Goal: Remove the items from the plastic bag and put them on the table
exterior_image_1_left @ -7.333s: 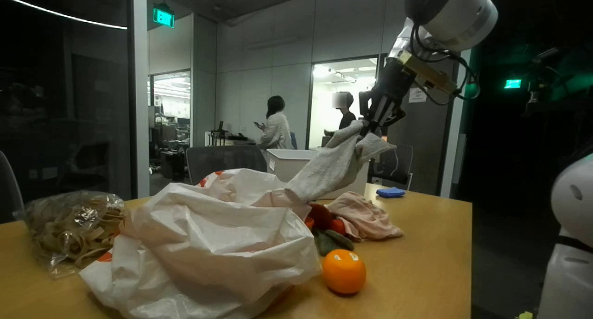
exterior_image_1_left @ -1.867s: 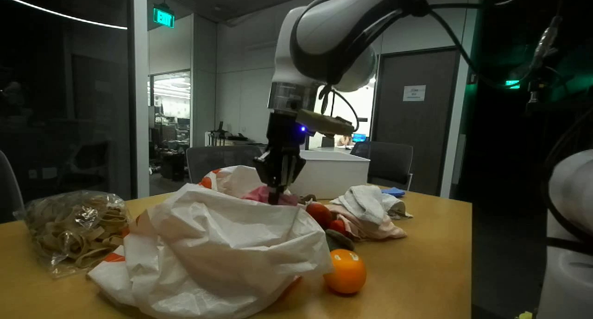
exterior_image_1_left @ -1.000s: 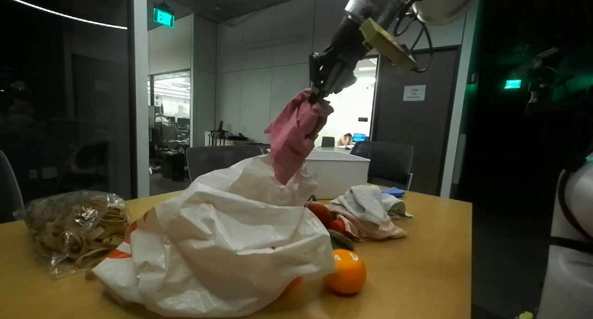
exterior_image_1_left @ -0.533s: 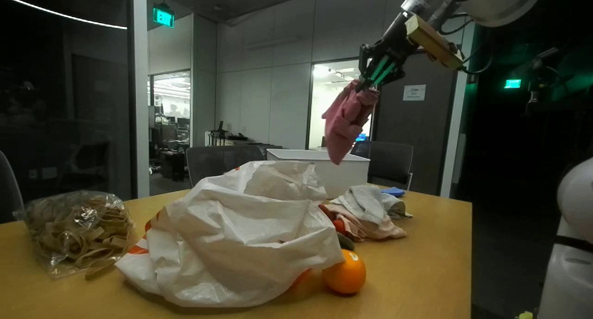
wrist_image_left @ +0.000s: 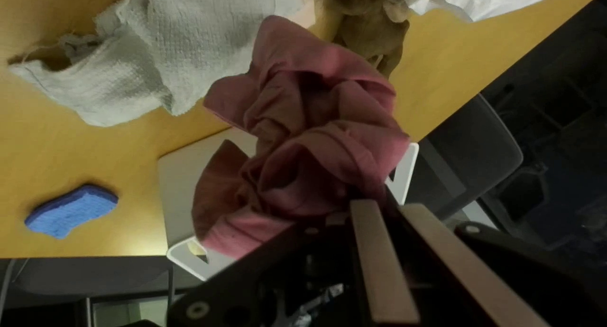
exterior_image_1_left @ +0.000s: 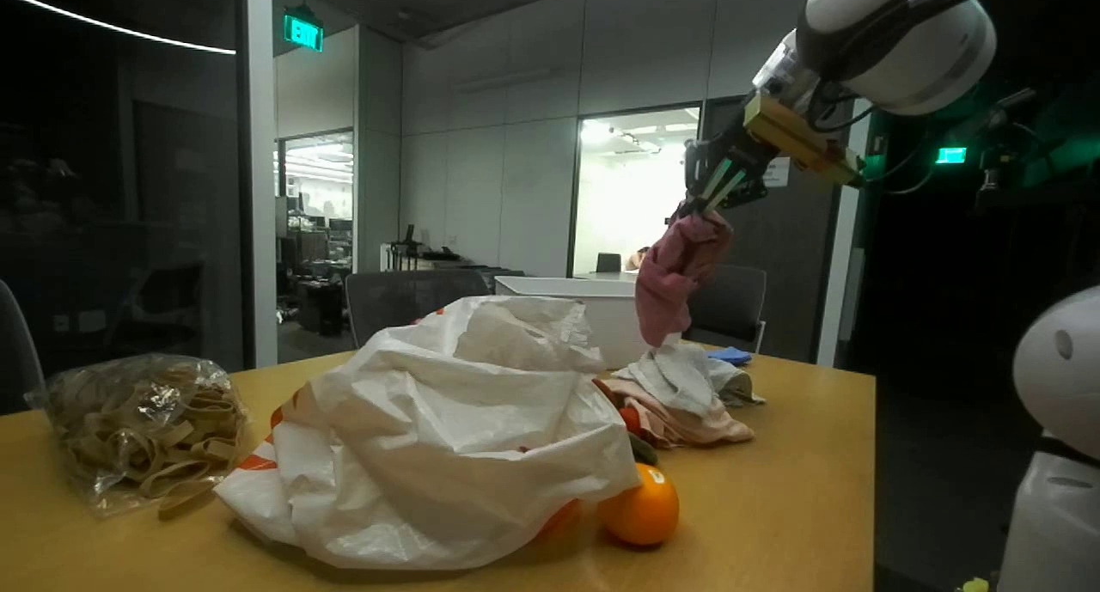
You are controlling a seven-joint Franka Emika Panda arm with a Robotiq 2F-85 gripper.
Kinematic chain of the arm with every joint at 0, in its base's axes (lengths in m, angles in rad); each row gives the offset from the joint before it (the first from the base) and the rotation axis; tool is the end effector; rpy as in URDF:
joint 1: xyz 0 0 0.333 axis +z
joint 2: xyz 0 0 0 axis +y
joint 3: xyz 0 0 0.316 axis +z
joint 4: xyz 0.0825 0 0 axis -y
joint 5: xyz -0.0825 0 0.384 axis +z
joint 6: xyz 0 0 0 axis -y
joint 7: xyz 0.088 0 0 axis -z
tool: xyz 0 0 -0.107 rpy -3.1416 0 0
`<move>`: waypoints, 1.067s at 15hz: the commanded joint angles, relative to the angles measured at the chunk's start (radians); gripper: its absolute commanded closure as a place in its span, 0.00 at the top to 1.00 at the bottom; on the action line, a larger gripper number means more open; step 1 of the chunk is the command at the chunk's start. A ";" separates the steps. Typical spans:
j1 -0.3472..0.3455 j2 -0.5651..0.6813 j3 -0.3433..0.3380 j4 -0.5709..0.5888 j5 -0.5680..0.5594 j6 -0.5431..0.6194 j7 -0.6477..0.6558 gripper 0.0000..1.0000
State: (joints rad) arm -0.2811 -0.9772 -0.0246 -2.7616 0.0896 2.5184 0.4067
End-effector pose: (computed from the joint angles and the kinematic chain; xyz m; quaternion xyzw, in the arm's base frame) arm 0.2989 -0.0964 0.5567 -0.8656 0.3468 -0.3549 0.0669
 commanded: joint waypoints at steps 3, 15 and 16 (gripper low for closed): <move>0.016 0.250 0.030 0.005 0.056 0.084 0.028 0.08; -0.053 0.485 0.102 0.097 -0.089 0.043 0.131 0.46; -0.070 0.488 0.114 0.100 -0.129 0.052 0.144 0.53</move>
State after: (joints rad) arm -0.3052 -0.5048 0.0537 -2.6910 0.0457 2.5539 0.5053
